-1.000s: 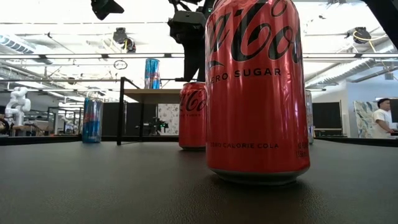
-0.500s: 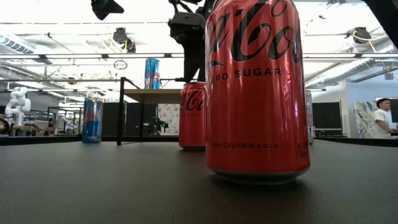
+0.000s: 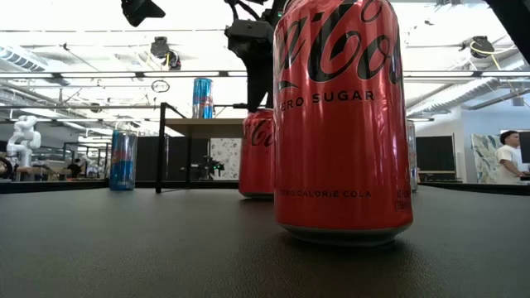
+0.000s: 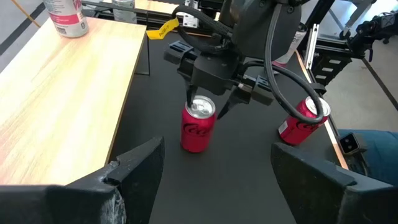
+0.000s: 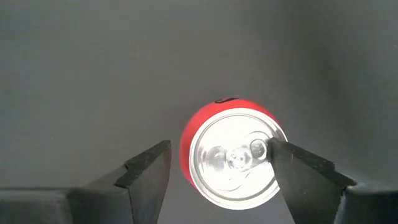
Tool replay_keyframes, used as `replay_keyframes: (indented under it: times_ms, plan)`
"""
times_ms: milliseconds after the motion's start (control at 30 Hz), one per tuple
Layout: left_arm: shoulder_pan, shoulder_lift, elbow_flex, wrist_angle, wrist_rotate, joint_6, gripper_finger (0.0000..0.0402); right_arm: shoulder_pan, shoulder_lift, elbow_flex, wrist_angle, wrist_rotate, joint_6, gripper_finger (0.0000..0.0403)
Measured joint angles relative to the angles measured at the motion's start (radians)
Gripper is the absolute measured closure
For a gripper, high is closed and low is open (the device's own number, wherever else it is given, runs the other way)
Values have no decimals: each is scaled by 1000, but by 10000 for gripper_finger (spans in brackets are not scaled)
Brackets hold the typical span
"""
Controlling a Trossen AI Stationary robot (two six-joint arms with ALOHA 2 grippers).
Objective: Place canned beverage on shelf
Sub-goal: Put the top red black soda can on the shelf
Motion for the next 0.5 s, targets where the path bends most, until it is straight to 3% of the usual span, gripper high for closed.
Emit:
replay_keyframes:
  times_ms: [500]
  plan:
    - [0, 0, 0, -20, -3, -53, 102, 9, 4, 52, -71, 45, -58, 140]
